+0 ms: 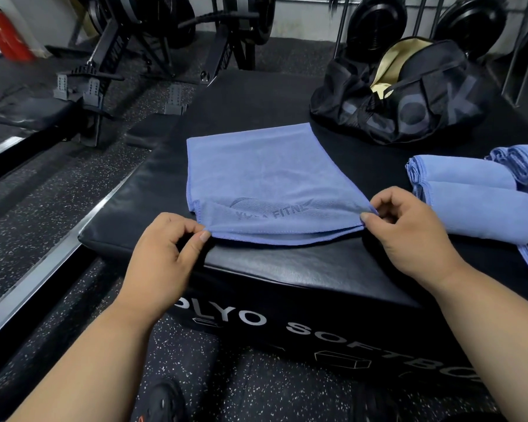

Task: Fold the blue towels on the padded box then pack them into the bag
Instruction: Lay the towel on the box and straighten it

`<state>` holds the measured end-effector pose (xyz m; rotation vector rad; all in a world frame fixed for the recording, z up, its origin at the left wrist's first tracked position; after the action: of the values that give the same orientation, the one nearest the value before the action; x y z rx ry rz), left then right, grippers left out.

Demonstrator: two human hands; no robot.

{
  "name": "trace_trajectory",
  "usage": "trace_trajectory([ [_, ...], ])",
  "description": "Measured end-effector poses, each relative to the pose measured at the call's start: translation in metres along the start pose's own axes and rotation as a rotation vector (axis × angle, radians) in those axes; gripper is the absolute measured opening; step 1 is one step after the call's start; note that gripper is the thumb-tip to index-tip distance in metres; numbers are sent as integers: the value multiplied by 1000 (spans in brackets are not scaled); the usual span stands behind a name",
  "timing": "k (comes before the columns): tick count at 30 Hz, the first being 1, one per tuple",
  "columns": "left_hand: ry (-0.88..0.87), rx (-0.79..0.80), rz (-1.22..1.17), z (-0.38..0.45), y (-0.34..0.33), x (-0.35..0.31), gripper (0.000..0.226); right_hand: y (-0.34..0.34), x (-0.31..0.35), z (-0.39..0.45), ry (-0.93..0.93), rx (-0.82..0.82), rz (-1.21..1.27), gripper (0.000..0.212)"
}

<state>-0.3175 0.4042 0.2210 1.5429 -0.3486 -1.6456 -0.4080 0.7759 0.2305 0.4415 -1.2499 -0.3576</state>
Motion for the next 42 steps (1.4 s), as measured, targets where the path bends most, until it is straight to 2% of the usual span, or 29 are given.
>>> trace_trajectory([
  [5,109,-22,-58,-5,10,0,10,-2,-1,2,-16,154,-64,8],
  [9,203,21,-71,-11,16,5,16,1,-3,2,-43,230,-156,8],
  [13,309,114,-233,-20,6,3,17,-1,2,1,-3,238,-204,6],
  [15,383,142,-387,-22,3,6,17,-3,4,-1,21,237,-228,12],
  [20,485,174,-664,-27,1,14,21,-1,2,-7,-14,141,-200,10],
  [24,514,209,-823,-29,2,18,53,-2,4,-8,-18,82,-153,10],
  [25,520,200,-833,-29,3,18,54,-3,3,-7,-24,79,-142,10],
  [29,569,138,-824,-29,2,22,23,-3,1,-6,-64,42,-96,11],
  [33,571,142,-775,-29,2,25,7,-1,4,-4,-111,-4,35,9],
  [37,574,106,-795,-27,5,26,9,-1,4,-2,-171,-3,216,4],
  [42,609,75,-915,-23,9,27,13,-4,1,0,-241,25,338,11],
])
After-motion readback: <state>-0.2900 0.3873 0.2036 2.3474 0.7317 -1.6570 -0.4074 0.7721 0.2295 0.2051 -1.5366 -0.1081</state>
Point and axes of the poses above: each hand's wrist, its own z-axis towards the middle knuckle, its own y-axis out of the back of the hand, x = y × z, the point moved 5 cm from there along z, towards the middle knuckle, and after that the axes turned 11 degrees about y, right-handed, at the moved point
